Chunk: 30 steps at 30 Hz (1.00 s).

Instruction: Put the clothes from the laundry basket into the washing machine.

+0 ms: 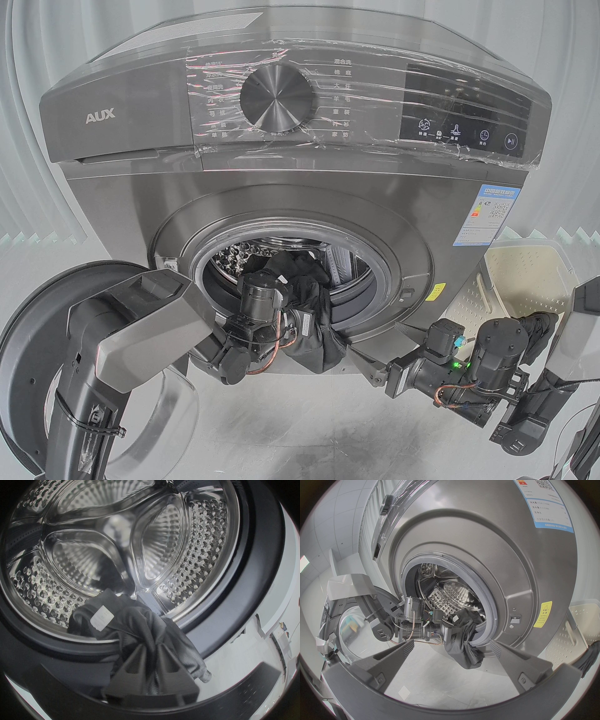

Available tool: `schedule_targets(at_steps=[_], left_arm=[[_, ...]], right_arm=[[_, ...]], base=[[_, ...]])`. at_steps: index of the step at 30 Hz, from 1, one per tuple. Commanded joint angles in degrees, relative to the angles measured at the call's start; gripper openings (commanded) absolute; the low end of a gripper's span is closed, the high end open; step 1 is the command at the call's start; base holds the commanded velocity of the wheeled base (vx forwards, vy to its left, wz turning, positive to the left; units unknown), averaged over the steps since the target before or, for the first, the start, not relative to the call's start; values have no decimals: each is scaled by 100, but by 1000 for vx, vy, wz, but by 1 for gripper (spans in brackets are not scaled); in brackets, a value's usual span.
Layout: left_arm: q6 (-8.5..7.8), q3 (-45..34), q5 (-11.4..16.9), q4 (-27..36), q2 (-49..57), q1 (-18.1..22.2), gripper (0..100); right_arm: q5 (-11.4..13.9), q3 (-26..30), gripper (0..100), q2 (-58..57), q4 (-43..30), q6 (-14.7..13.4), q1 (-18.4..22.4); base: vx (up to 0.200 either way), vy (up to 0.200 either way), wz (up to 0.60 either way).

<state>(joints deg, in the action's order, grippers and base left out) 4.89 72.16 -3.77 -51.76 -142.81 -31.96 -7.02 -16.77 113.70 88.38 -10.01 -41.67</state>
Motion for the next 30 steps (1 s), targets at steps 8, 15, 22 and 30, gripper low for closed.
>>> schedule_targets(at_steps=[8, 15, 22, 30], left_arm=[[144, 1486, -511, -308, -335, 111, 0], [144, 1776, -599, -343, -414, 217, 100], [258, 1266, -520, -414, -273, 155, 100], [100, 211, -133, -396, -98, -82, 100]], right_arm=[[-1, -28, 100, -32, 4, 8, 1], [-1, -28, 100, -23, 4, -1, 1], [-1, -28, 100, -6, 12, -1, 1], [-10, -19, 100, -23, 4, -1, 1]], base=[[0, 0, 0], [0, 0, 0], [0, 0, 0], [0, 0, 0]])
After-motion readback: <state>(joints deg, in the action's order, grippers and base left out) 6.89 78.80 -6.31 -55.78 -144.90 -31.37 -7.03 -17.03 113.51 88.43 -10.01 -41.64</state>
